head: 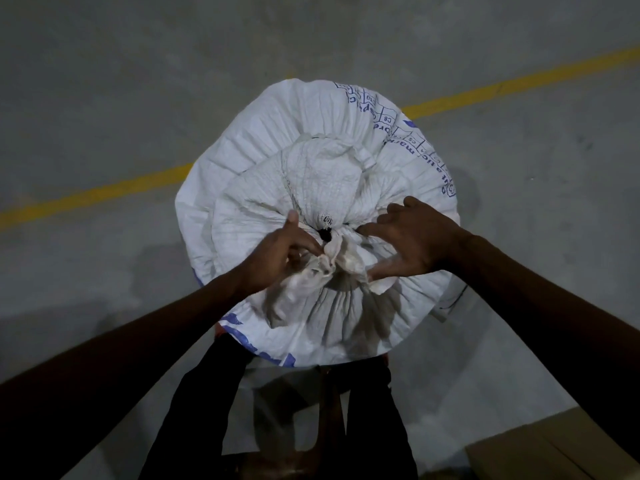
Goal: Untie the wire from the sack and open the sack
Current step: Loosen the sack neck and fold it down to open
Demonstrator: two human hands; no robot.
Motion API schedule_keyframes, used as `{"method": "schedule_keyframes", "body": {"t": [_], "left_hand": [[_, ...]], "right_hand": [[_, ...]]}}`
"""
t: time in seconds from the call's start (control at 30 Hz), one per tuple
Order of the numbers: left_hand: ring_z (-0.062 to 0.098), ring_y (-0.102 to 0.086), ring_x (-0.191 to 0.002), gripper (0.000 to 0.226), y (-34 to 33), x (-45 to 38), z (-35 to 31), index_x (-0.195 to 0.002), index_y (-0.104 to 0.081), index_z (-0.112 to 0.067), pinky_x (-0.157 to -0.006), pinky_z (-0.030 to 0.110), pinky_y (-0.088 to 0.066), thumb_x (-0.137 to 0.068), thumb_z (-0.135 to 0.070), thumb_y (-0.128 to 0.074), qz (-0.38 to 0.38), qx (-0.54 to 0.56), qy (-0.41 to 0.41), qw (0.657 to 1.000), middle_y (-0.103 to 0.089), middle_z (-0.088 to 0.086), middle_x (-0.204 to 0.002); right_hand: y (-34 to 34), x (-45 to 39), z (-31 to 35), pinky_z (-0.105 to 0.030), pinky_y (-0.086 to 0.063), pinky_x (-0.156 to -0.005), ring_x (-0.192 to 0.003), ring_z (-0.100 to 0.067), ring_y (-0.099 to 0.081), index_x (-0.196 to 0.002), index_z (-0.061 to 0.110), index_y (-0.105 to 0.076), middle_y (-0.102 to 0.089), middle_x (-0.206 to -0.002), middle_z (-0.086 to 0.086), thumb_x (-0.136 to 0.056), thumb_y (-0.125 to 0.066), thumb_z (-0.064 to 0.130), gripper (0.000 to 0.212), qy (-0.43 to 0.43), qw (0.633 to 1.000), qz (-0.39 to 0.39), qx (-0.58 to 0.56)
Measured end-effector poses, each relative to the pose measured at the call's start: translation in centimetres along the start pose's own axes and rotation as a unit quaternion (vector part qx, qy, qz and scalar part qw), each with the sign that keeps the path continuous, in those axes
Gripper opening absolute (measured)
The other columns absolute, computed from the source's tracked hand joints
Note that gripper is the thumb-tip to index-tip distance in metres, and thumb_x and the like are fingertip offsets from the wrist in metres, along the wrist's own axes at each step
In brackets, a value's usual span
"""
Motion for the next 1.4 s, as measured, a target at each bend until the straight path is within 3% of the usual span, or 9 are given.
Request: {"method": "schedule_keyframes", "body": {"t": [0.07, 0.23, 0.3, 0.43, 0.57, 0.7, 0.87, 1.07, 1.4], "left_hand": [[0.009, -0.054, -0.051, 0.089, 0.3, -0.2, -0.6, -0.070, -0.080, -0.022, -0.046, 0.014, -0.034, -0.105, -0.066, -0.011, -0.029, -0.051, -0.014, 0.998, -0.075, 0.022, -0.091], [0.011, -0.070, -0.070, 0.082, -0.1, -0.5, -1.7, -0.084, -0.077, -0.017, -0.072, 0.034, -0.052, -0.092, -0.085, -0.032, -0.076, -0.147, -0.033, 0.986, -0.076, -0.004, -0.076], [0.011, -0.064, -0.063, 0.077, -0.8, -0.7, -1.9, -0.071, -0.068, -0.016, -0.070, 0.034, -0.047, -0.091, -0.084, -0.039, -0.069, -0.220, -0.048, 0.972, -0.068, -0.005, -0.066], [-0.006, -0.065, -0.084, 0.047, -1.4, -0.1, -1.7, -0.096, -0.081, -0.031, -0.075, 0.024, -0.048, -0.087, -0.073, -0.064, -0.084, -0.252, -0.056, 0.963, -0.074, -0.013, -0.089], [0.014, -0.066, -0.086, 0.033, -1.5, 0.1, -0.7, -0.085, -0.075, -0.033, -0.078, 0.037, -0.051, -0.080, -0.065, -0.078, -0.093, -0.276, -0.073, 0.954, -0.069, -0.002, -0.091], [0.006, -0.058, -0.093, 0.057, -1.0, -0.2, 0.6, -0.105, -0.078, -0.025, -0.079, 0.032, -0.049, -0.073, -0.072, -0.077, -0.104, -0.335, -0.117, 0.929, -0.058, -0.015, -0.095], [0.020, -0.060, -0.093, 0.058, -1.1, 0.7, -0.3, -0.101, -0.081, -0.021, -0.072, 0.032, -0.043, -0.071, -0.071, -0.078, -0.105, -0.427, -0.221, 0.871, -0.068, -0.004, -0.096], [0.021, -0.059, -0.092, 0.059, -1.4, 1.9, -0.5, -0.097, -0.079, -0.028, -0.076, 0.031, -0.026, -0.080, -0.079, -0.055, -0.125, -0.491, -0.314, 0.803, -0.075, -0.014, -0.100], [0.016, -0.059, -0.094, 0.047, -4.0, 2.2, -0.3, -0.092, -0.074, -0.027, -0.078, 0.036, -0.032, -0.088, -0.071, -0.058, -0.072, -0.520, -0.395, 0.754, -0.070, -0.013, -0.085]], "right_hand": [[-0.3, 0.1, 0.1, -0.041, -0.041, -0.081, -0.090, -0.028, -0.063, -0.136, 0.024, -0.060, -0.073, -0.093, -0.002, -0.068, -0.028, 0.103, 0.109, -0.005, 1.000, -0.006, 0.015], [-1.1, -0.1, 0.6, -0.041, -0.036, -0.080, -0.091, -0.029, -0.060, -0.136, 0.022, -0.059, -0.073, -0.098, -0.003, -0.065, -0.038, 0.103, 0.109, -0.016, 0.998, -0.008, 0.054], [-1.2, 0.0, 0.6, -0.040, -0.036, -0.080, -0.092, -0.029, -0.061, -0.136, 0.023, -0.059, -0.073, -0.099, -0.003, -0.065, -0.040, 0.102, 0.108, -0.026, 0.998, -0.008, 0.049], [-1.3, 0.0, 0.2, -0.040, -0.037, -0.080, -0.090, -0.028, -0.062, -0.134, 0.023, -0.059, -0.073, -0.097, -0.001, -0.065, -0.044, 0.101, 0.105, -0.030, 0.999, -0.002, 0.039], [-1.5, 0.4, -0.8, -0.041, -0.042, -0.080, -0.088, -0.028, -0.062, -0.136, 0.023, -0.058, -0.073, -0.094, -0.002, -0.066, -0.046, 0.098, 0.103, -0.025, 0.999, 0.011, 0.022], [-1.7, 0.9, -1.7, -0.041, -0.043, -0.088, -0.098, -0.026, -0.062, -0.141, 0.027, -0.054, -0.071, -0.105, 0.000, -0.072, -0.050, 0.094, 0.096, -0.026, 0.999, 0.039, -0.021], [-0.1, 0.2, 0.5, -0.028, -0.037, -0.078, -0.091, -0.023, -0.056, -0.135, 0.010, -0.062, -0.063, -0.108, -0.008, -0.085, -0.070, 0.062, 0.072, 0.038, 0.994, -0.039, -0.091], [-0.7, -2.2, 2.7, -0.048, -0.052, -0.099, -0.121, -0.043, -0.060, -0.141, -0.002, -0.055, -0.057, -0.139, -0.027, -0.081, -0.086, 0.015, 0.070, 0.087, 0.989, -0.025, -0.119], [-1.2, -3.0, 1.5, -0.047, -0.043, -0.090, -0.120, -0.033, -0.053, -0.143, 0.020, -0.055, -0.052, -0.143, -0.008, -0.080, -0.081, 0.040, 0.071, 0.069, 0.993, 0.090, 0.027]]}}
Point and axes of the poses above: each hand's wrist, its own x-axis away from the middle knuckle, its own y-axis out of the back of the hand, z = x × y, the point moved 6 cm from there along -x, towards the middle knuckle
